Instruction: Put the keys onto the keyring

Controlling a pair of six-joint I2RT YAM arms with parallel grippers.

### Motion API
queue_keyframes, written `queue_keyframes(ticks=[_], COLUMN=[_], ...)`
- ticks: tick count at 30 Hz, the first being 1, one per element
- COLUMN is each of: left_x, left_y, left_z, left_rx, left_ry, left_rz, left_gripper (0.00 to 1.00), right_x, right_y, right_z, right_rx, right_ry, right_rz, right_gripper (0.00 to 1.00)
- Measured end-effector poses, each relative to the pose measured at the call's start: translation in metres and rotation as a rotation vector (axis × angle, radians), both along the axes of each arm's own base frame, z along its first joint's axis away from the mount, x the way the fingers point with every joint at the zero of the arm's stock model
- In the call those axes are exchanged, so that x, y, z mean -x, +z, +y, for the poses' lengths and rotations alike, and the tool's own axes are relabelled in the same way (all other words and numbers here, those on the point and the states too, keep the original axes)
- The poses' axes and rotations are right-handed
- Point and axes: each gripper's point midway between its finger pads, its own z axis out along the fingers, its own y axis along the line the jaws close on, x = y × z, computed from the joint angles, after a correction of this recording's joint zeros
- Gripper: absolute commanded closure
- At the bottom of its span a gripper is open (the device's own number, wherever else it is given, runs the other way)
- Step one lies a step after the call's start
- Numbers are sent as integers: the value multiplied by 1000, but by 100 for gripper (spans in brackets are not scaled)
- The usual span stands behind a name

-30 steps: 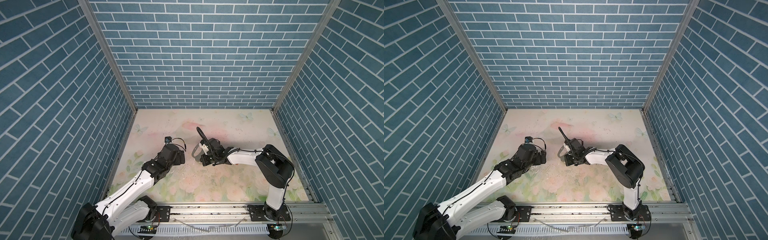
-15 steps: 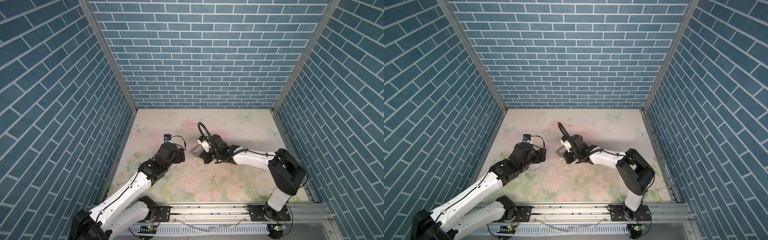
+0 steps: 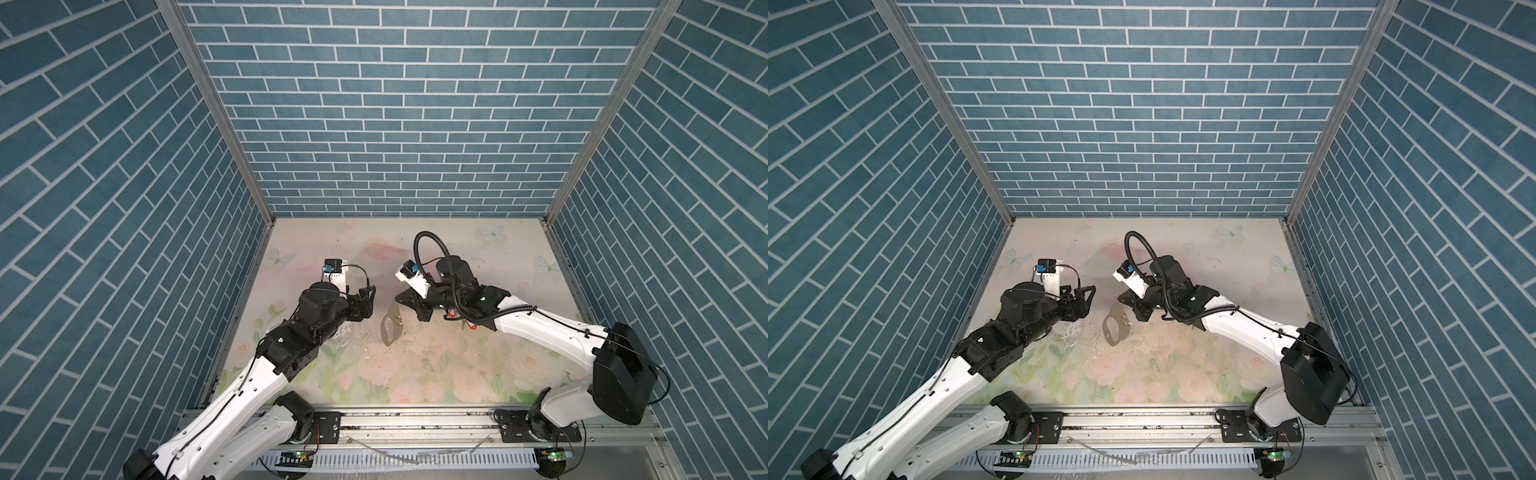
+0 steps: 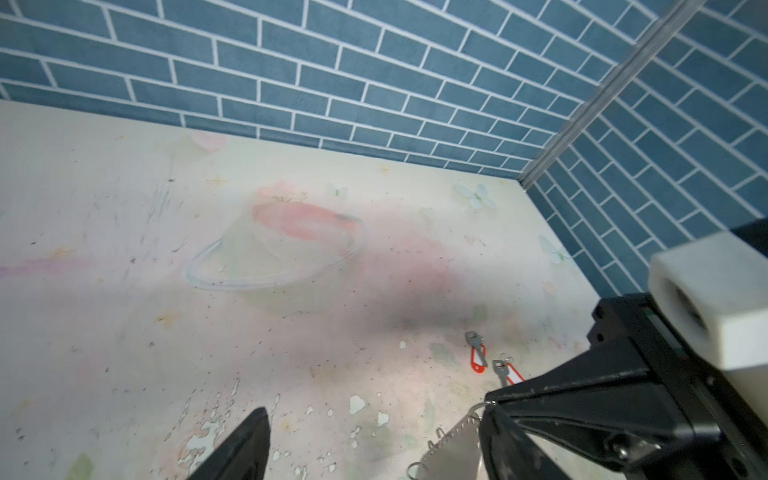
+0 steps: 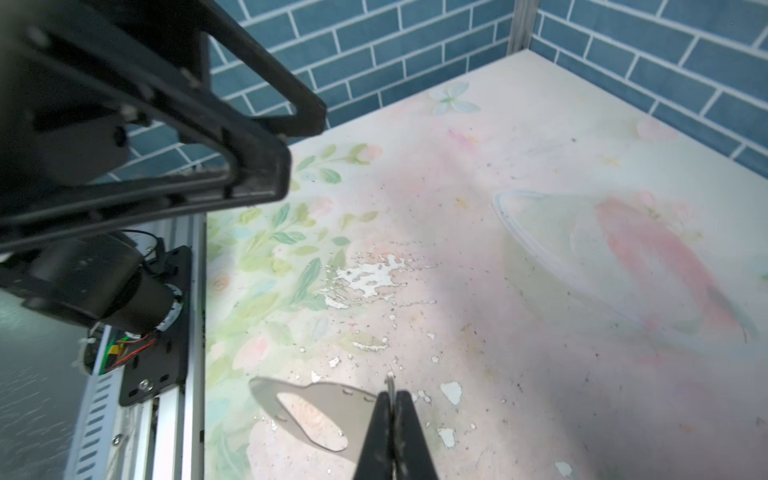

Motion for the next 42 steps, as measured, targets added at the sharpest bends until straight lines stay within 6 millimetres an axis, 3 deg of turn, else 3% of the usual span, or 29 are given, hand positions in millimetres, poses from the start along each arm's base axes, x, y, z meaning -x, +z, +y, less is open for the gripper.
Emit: queue_keyframes(ticks=[7,15,24,34,42], left_x=[13,21,24,26,30], left_y=[37,47,45,58,66], left_z=[-21,-44,-76,-83,-88], left_rx=[102,118,74,89,97], left_ry=[-144,-258,-358,-383,-424], left_rz=[-114,-160,-172,-237,-276], left_gripper=[30,41,47,56,69], right_x=[-1,8,23,28,30], right_y=[49,85,99,106,112], right_z=[-14,-22,-22,-24,-25], right_rx=[-174,-319,-382,-406,-426], right_ry=[105,239,347,382,401], right_rz=[-27,-26,-7,-1,5], right_gripper=[100,100,100,100,100])
